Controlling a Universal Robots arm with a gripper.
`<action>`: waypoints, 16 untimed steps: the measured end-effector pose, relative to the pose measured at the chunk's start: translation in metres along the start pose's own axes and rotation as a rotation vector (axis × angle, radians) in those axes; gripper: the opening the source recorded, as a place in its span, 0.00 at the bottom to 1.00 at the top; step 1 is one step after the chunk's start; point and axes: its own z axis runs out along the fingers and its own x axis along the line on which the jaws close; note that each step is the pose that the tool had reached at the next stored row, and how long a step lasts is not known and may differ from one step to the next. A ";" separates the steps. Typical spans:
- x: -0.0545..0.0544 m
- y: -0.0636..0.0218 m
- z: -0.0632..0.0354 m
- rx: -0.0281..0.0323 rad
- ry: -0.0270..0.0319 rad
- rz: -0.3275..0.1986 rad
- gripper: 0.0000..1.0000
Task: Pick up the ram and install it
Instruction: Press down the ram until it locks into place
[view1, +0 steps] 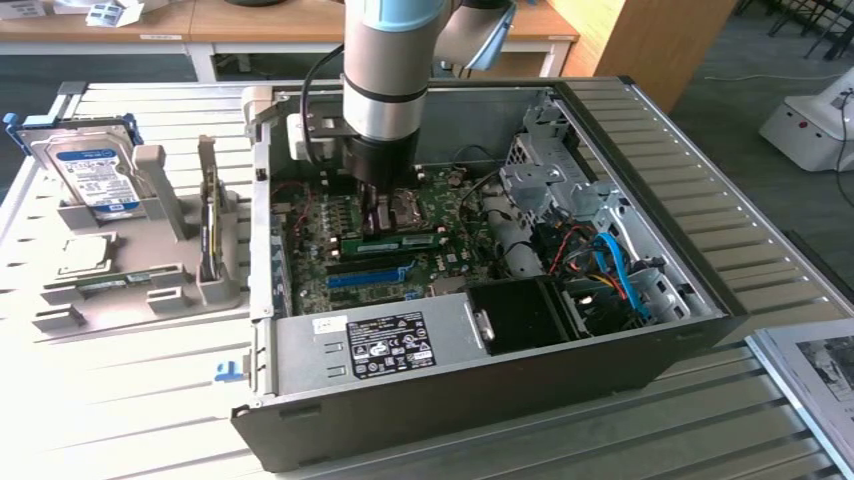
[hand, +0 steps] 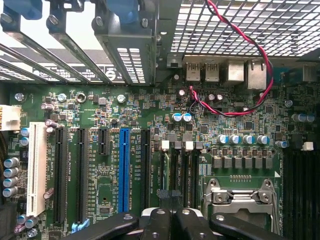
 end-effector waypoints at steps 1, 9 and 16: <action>0.000 0.0000 0.0000 0.0000 0.0001 0.000 0.10; 0.000 -0.0001 0.0016 -0.0001 0.0002 0.000 0.10; 0.000 -0.0001 0.0017 0.0000 0.0000 0.000 0.10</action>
